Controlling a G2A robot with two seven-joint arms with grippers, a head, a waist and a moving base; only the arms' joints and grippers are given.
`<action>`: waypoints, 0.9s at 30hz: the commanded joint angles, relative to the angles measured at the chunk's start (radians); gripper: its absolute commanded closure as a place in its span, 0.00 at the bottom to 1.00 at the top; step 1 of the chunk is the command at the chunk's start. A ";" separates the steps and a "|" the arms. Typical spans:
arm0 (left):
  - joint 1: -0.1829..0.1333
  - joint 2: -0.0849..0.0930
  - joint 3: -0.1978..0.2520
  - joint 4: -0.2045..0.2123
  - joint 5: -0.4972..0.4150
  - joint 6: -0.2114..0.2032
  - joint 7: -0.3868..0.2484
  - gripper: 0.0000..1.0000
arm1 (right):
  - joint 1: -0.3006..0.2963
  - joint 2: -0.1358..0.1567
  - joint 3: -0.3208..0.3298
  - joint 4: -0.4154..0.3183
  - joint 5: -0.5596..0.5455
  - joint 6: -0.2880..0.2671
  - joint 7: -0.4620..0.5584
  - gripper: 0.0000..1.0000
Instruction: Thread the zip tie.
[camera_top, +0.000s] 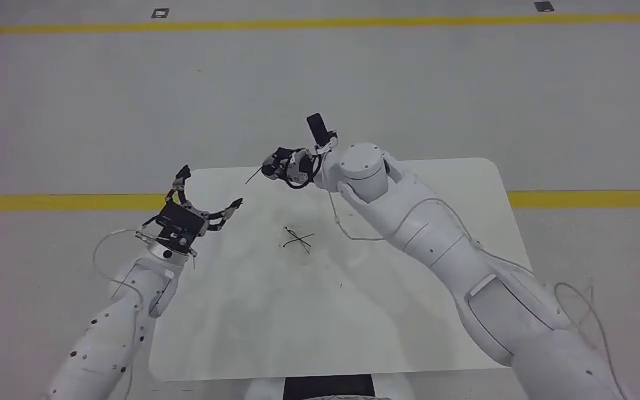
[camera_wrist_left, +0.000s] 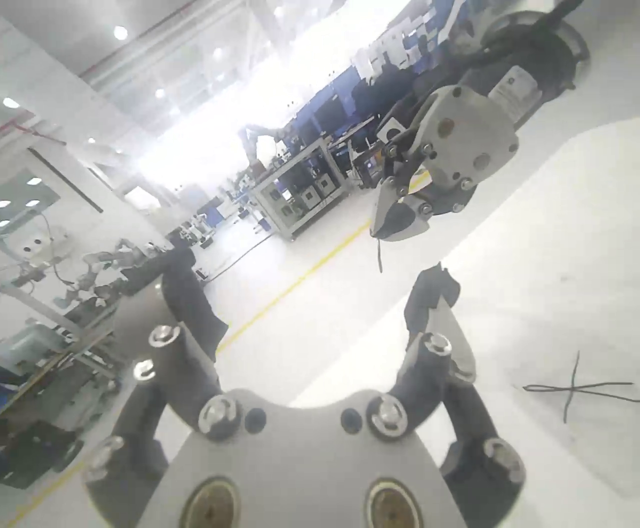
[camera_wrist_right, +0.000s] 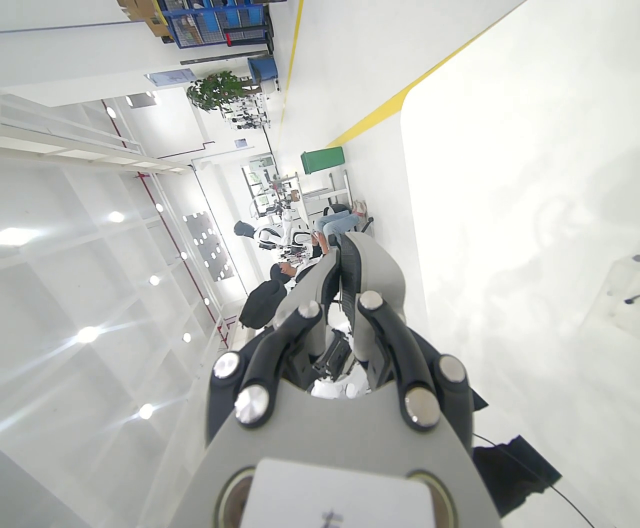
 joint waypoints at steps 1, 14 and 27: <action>-0.012 0.007 0.007 0.005 0.000 0.006 -0.011 0.00 | -0.012 0.000 0.005 -0.017 -0.010 -0.001 -0.006 1.00; -0.066 0.070 0.119 0.031 0.000 0.014 -0.009 0.00 | -0.007 -0.015 -0.014 -0.008 -0.002 0.004 0.051 1.00; -0.103 0.117 0.189 0.050 0.000 0.081 -0.020 0.00 | -0.032 -0.010 -0.007 -0.022 -0.041 0.004 0.012 1.00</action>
